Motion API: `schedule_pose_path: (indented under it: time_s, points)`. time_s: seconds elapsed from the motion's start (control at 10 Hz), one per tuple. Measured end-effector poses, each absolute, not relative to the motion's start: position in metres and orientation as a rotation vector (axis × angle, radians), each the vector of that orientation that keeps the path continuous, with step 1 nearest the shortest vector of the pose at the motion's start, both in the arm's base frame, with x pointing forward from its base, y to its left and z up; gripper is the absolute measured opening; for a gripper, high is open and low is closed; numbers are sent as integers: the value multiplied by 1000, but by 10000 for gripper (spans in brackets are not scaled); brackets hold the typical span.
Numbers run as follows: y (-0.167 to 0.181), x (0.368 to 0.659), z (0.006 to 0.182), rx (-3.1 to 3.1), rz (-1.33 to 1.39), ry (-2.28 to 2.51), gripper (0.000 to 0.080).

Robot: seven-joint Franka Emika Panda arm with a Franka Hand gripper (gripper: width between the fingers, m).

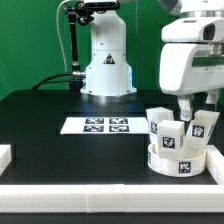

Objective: Assemble stool

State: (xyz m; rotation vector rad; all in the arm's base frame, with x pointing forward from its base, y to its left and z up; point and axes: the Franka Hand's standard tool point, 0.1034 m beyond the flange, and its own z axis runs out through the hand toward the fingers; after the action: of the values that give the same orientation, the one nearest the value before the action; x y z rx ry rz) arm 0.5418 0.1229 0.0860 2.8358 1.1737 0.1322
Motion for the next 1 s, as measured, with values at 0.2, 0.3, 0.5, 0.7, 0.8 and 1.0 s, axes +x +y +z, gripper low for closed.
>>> schedule_pose_path:
  time_s: [0.2, 0.3, 0.5, 0.7, 0.8, 1.0]
  points:
    - [123, 540, 83, 2843, 126, 1156, 510]
    - [123, 539, 82, 2845, 124, 1152, 510]
    - [122, 539, 82, 2851, 124, 1138, 340]
    - [122, 540, 82, 2875, 126, 1081, 340]
    - [122, 540, 82, 2892, 128, 1039, 340]
    - [122, 539, 82, 2980, 136, 779, 340]
